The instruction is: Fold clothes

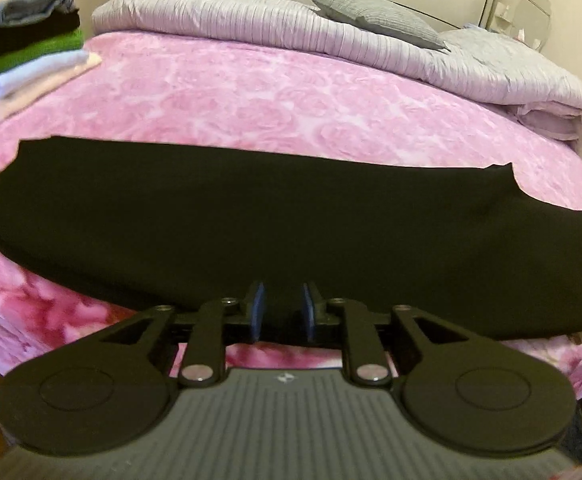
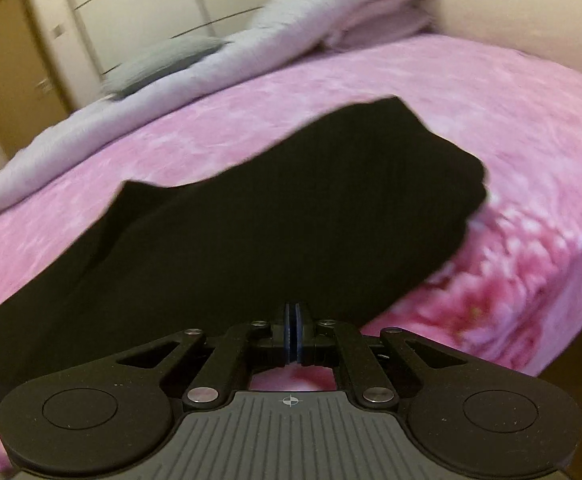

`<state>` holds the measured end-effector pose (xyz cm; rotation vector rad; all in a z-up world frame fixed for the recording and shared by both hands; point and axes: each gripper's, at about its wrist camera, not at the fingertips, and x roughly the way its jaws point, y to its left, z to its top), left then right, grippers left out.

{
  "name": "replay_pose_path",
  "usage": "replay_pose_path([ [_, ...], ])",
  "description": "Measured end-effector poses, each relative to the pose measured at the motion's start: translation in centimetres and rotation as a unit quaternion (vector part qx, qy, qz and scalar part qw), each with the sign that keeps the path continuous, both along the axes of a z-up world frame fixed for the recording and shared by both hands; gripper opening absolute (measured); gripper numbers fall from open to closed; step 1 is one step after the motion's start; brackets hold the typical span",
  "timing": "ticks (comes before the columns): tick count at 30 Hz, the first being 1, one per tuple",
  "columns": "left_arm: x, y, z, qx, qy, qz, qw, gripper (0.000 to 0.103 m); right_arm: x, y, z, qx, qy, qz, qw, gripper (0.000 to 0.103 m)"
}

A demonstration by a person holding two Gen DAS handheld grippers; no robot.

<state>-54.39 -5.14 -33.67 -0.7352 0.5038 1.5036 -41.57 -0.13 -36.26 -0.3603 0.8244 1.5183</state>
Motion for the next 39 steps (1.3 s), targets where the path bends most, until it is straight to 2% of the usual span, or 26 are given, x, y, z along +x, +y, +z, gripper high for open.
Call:
replay_pose_path([
  [6,1.4,-1.3,1.7,0.004,0.031,-0.010,0.9995,0.022,-1.8,-1.4,1.8,0.014,-0.016,0.010,1.000,0.003],
  [11,1.8,-2.2,2.7,0.015,0.037,-0.016,0.9991,0.023,-2.8,-1.6,3.0,0.022,-0.014,0.024,0.999,0.003],
  [17,1.4,-2.9,3.4,0.025,0.030,-0.019,0.9991,0.023,-2.9,-2.7,4.2,0.042,0.026,0.037,0.998,0.003],
  [21,0.3,-3.5,3.6,0.038,-0.003,-0.018,0.9991,0.023,-3.4,-3.6,4.9,0.088,0.060,0.076,0.991,0.002],
  [23,-1.1,-3.9,3.6,0.045,-0.039,-0.007,0.9982,0.023,-4.0,-3.8,5.3,0.107,0.077,0.099,0.986,0.000],
  [25,-3.4,-4.4,3.1,0.052,-0.085,0.023,0.9947,0.023,-4.6,-3.4,5.3,0.103,0.091,0.110,0.984,0.000],
  [27,-6.3,-4.9,2.5,0.060,-0.134,0.064,0.9871,0.025,-4.9,-2.5,4.7,0.089,0.121,0.118,0.982,0.001],
  [30,-10.6,-5.6,1.5,0.071,-0.206,0.126,0.9678,0.026,-5.5,-1.0,3.6,0.062,0.164,0.125,0.977,0.006],
  [32,-13.5,-6.1,0.8,0.078,-0.252,0.166,0.9503,0.027,-6.0,-0.1,3.1,0.050,0.163,0.120,0.978,0.023],
  [34,-16.1,-6.4,-0.2,0.085,-0.274,0.208,0.9352,0.027,-6.5,0.7,2.6,0.040,0.156,0.113,0.981,0.033],
  [37,-19.4,-6.4,-1.9,0.097,-0.316,0.263,0.9063,0.029,-6.8,1.6,1.7,0.025,0.156,0.106,0.982,0.034],
  [39,-21.5,-6.4,-3.2,0.102,-0.351,0.298,0.8817,0.029,-7.0,2.1,1.1,0.015,0.157,0.101,0.982,0.034],
])
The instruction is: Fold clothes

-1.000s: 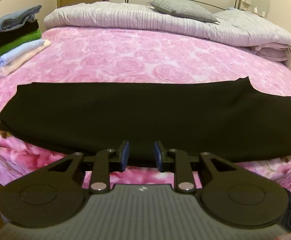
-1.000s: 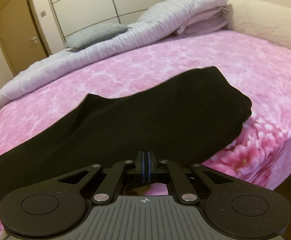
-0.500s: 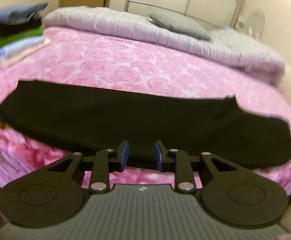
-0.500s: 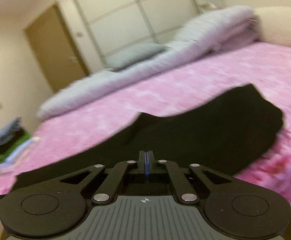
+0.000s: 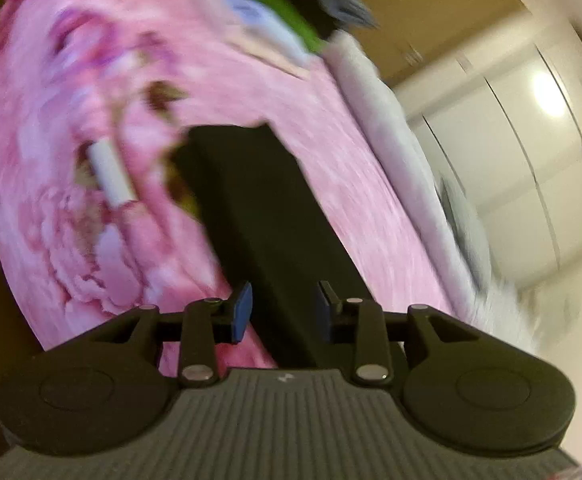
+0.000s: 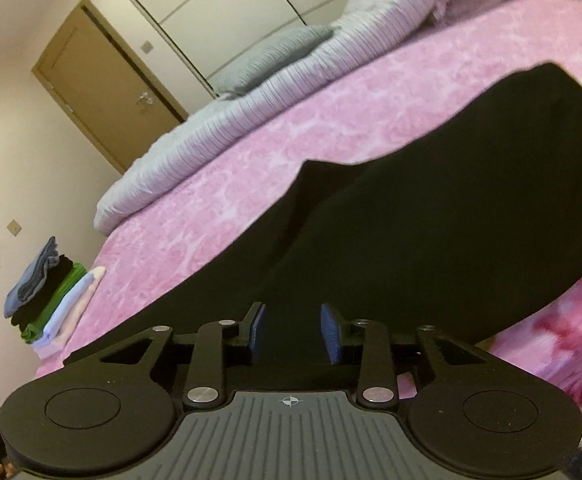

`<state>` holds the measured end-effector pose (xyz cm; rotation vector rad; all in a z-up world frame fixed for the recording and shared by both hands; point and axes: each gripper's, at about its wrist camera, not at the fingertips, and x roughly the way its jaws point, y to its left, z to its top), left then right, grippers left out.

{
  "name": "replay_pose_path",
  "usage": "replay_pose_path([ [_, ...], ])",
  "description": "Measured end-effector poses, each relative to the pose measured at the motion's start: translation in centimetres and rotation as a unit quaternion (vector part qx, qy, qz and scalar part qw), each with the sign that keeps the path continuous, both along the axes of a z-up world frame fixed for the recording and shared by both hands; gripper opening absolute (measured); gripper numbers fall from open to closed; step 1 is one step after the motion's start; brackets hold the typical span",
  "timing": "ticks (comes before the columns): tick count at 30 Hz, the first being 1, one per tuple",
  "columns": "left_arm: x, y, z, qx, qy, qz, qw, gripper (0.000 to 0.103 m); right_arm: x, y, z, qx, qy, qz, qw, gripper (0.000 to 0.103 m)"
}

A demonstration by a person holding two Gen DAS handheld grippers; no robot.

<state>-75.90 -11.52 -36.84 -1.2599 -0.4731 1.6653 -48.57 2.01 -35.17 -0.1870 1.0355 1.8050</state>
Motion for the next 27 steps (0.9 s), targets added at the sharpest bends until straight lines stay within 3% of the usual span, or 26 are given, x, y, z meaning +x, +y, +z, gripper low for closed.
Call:
replay_pose_path([
  [4,-3.0,0.1,-2.2,0.008,-0.067,0.057,0.9961,0.030,-0.3,1.1,-1.2,-0.021,0.000,-0.006,1.000,0.034],
  [12,-4.2,1.4,-3.5,0.007,-0.080,0.080,0.9935,0.035,-0.5,2.5,-2.6,-0.042,-0.007,-0.012,0.999,0.034],
  [17,-3.6,3.1,-2.2,0.002,-0.018,0.057,0.9982,0.035,-0.2,2.8,-2.8,-0.045,-0.002,-0.017,0.999,0.034],
  [19,-3.0,4.1,-1.8,-0.016,0.011,0.041,0.9990,0.028,0.2,2.6,-2.8,-0.046,0.001,-0.021,0.999,0.034],
  [21,-2.5,5.0,-1.5,-0.041,0.033,0.029,0.9982,0.013,0.7,2.4,-2.9,-0.047,0.005,-0.025,0.999,0.034],
  [24,-1.5,5.1,-1.0,-0.054,0.056,0.028,0.9965,0.006,1.8,2.0,-2.9,-0.048,0.013,-0.035,0.998,0.034],
  [27,1.3,6.1,1.7,-0.047,0.155,-0.012,0.9868,0.005,3.2,1.7,-2.7,-0.045,0.023,-0.048,0.998,0.034],
])
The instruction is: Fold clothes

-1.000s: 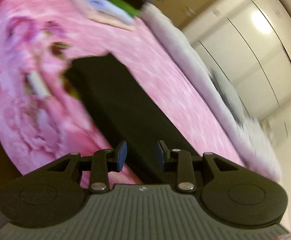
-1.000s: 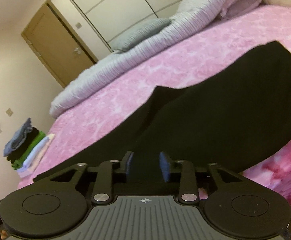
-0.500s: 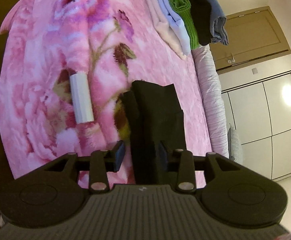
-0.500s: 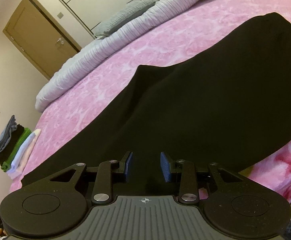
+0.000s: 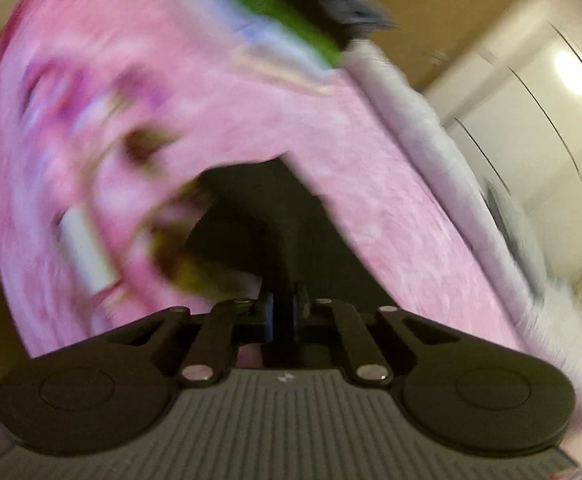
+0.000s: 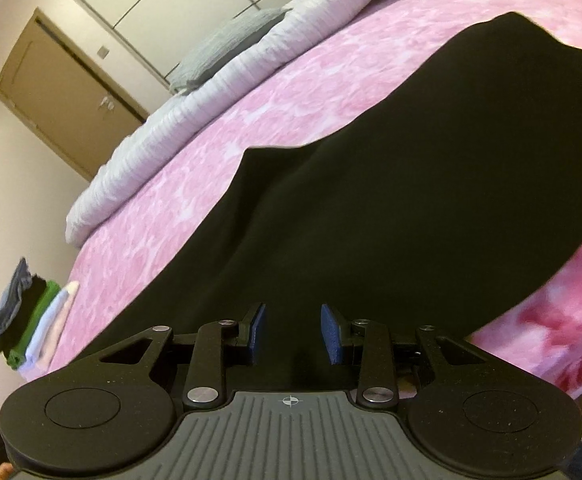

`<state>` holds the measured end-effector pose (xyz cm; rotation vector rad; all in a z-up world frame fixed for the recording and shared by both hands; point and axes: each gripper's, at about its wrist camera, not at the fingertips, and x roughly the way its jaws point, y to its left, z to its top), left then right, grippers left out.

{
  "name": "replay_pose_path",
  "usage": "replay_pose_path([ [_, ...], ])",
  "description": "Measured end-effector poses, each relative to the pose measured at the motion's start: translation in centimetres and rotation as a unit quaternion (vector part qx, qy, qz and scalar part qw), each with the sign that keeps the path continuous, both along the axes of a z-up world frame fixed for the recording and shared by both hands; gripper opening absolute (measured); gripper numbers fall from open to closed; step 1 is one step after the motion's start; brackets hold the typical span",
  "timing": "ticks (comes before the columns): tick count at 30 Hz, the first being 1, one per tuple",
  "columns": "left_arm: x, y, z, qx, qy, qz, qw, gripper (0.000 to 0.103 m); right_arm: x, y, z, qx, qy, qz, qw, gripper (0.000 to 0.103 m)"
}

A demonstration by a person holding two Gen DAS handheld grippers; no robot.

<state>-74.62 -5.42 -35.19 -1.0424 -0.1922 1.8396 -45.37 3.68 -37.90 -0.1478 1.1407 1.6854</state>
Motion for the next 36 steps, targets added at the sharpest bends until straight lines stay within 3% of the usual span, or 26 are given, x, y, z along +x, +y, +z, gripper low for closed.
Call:
replay_pose_path([
  [3,5.1,1.8,3.5,0.018,0.111,-0.091,0.9895,0.004,1.6,-0.4,0.2,0.006,0.007,-0.017,1.000,0.034],
  [6,12.3,2.9,5.9,0.046,0.207,-0.194,0.9579,0.004,3.2,-0.8,0.4,0.013,0.017,-0.035,0.999,0.034],
  [8,17.4,3.1,6.5,0.072,0.238,-0.261,0.9328,0.004,4.1,-1.1,0.5,0.017,0.022,-0.047,0.999,0.034],
  [10,21.9,3.1,5.8,0.085,0.237,-0.325,0.9118,0.005,5.0,-1.5,0.6,0.021,0.027,-0.058,0.998,0.034],
  [15,26.7,2.5,1.9,0.042,0.202,-0.405,0.8909,0.011,6.5,-1.9,0.8,0.023,0.036,-0.074,0.996,0.034],
  [20,31.1,1.9,-1.8,0.000,0.163,-0.478,0.8628,0.016,6.5,-1.8,1.2,0.029,0.046,-0.069,0.996,0.034],
  [23,27.7,1.6,0.5,0.018,0.114,-0.470,0.8752,0.016,5.7,-1.2,0.8,0.020,0.069,-0.060,0.996,0.035],
  [28,22.3,1.8,2.0,0.025,0.102,-0.401,0.9100,0.016,2.0,0.2,-0.6,-0.027,0.150,0.012,0.988,0.035],
  [32,20.0,2.3,1.7,0.020,0.096,-0.373,0.9228,0.016,-0.7,1.6,-1.9,-0.079,0.177,0.042,0.980,0.035],
  [36,18.4,2.3,1.3,0.023,0.083,-0.362,0.9284,0.016,-1.8,2.3,-2.7,-0.105,0.198,0.036,0.974,0.035],
])
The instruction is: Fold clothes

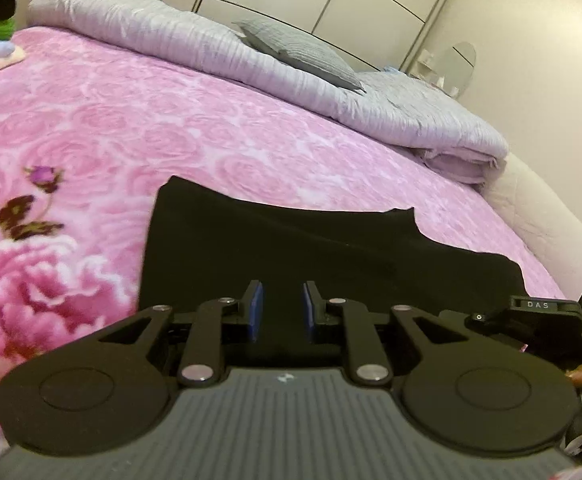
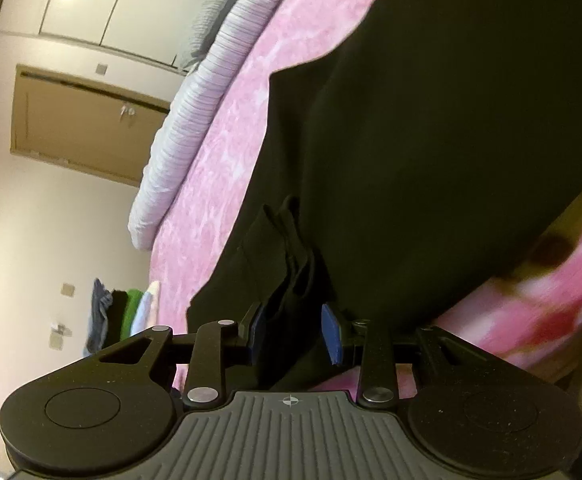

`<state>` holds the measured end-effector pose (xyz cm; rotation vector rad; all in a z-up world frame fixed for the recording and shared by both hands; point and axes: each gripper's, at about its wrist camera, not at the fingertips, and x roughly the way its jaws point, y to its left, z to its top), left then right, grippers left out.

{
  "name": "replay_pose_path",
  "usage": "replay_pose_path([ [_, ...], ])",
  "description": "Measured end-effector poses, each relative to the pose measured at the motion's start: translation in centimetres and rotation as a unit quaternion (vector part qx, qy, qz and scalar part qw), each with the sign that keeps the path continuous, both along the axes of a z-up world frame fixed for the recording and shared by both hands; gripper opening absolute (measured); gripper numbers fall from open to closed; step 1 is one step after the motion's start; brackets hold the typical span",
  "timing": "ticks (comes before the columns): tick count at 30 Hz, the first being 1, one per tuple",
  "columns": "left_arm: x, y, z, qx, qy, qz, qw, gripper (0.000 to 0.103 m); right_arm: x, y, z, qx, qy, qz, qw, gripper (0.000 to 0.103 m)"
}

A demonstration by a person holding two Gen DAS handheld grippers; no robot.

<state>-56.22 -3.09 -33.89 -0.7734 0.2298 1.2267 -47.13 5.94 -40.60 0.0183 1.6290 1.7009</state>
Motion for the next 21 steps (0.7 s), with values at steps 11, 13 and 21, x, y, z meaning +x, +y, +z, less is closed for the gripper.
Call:
replay_pose_path([
  [11,-2.0,0.1,-1.1,-0.005,-0.021,0.018,0.9996,0.016,-4.6,1.5,0.6,0.056,-0.089,0.025,0.994,0.075],
  [13,-2.0,0.0,-1.1,-0.004,-0.020,0.017,0.9996,0.016,-5.0,1.4,0.7,0.068,-0.100,0.027,0.992,0.066],
  [21,-1.5,0.4,-0.3,-0.001,-0.021,0.006,0.9998,0.016,-4.7,0.0,0.2,0.100,-0.118,0.040,0.987,0.006],
])
